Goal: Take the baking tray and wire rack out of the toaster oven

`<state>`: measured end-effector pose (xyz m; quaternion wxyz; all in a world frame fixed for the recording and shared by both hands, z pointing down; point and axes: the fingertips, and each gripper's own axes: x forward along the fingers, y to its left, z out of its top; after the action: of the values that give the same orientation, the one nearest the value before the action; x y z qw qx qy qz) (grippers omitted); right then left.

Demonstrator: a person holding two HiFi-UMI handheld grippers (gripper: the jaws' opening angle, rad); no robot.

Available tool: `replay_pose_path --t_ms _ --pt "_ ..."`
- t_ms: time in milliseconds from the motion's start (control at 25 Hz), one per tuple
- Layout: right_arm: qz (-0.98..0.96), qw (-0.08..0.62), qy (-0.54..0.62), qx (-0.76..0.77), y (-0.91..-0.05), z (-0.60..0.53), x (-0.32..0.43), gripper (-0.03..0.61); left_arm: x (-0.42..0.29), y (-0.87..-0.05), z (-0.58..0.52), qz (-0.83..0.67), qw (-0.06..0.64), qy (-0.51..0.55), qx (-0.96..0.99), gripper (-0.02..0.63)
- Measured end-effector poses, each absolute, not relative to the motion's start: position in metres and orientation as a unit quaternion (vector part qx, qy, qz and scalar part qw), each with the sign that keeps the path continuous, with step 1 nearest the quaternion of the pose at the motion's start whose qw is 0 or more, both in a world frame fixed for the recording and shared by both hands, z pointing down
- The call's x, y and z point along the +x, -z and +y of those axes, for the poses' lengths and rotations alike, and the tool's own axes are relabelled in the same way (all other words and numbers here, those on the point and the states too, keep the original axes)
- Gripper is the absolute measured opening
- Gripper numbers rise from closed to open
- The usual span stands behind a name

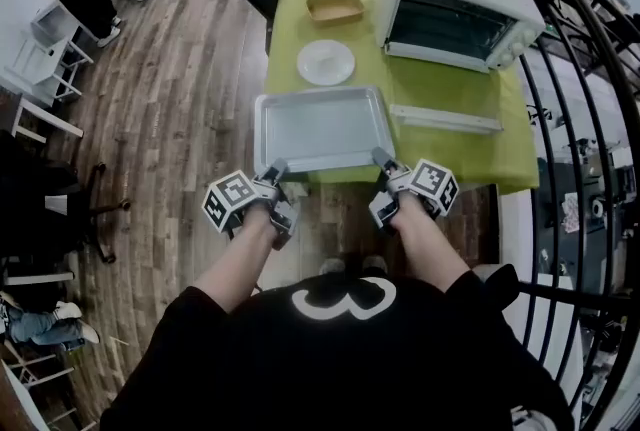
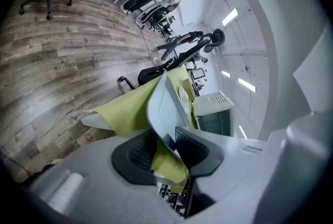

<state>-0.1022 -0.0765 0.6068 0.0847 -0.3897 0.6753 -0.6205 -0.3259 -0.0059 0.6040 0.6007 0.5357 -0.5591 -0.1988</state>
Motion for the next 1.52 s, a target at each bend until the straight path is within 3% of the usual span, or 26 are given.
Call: replay_pose_path --t_ms 200,360,520,800,1000,1200,1520 --pt "0.714 -0.025 0.585 -0.384 -0.621 -0.075 -0.108 0.129 -0.327 -0.620 -0.006 -0.545 0.618 0.150 0.546 0.123" --pt "0.732 -0.053 0.574 -0.363 -0.620 -0.075 -0.111 0.147 -0.322 -0.619 -0.010 -0.509 0.620 0.112 0.586 0.136" --pt "0.772 -0.117 0.538 -0.317 -0.615 -0.066 -0.116 0.207 -0.312 -0.611 -0.006 -0.462 0.608 0.053 0.643 0.200" --pt "0.810 -0.199 0.482 -0.269 -0.614 -0.058 -0.121 0.253 -0.305 -0.615 0.007 -0.447 0.516 -0.120 0.721 0.260" --pt "0.821 -0.266 0.434 -0.258 -0.615 -0.047 -0.113 0.270 -0.302 -0.625 0.022 -0.457 0.459 -0.223 0.728 0.264" --pt "0.826 -0.389 0.334 -0.235 -0.618 -0.034 -0.108 0.272 -0.304 -0.627 0.032 -0.465 0.446 -0.258 0.720 0.264" --pt "0.823 -0.423 0.312 -0.218 -0.614 -0.024 -0.084 0.272 -0.281 -0.615 0.053 -0.468 0.446 -0.259 0.718 0.263"
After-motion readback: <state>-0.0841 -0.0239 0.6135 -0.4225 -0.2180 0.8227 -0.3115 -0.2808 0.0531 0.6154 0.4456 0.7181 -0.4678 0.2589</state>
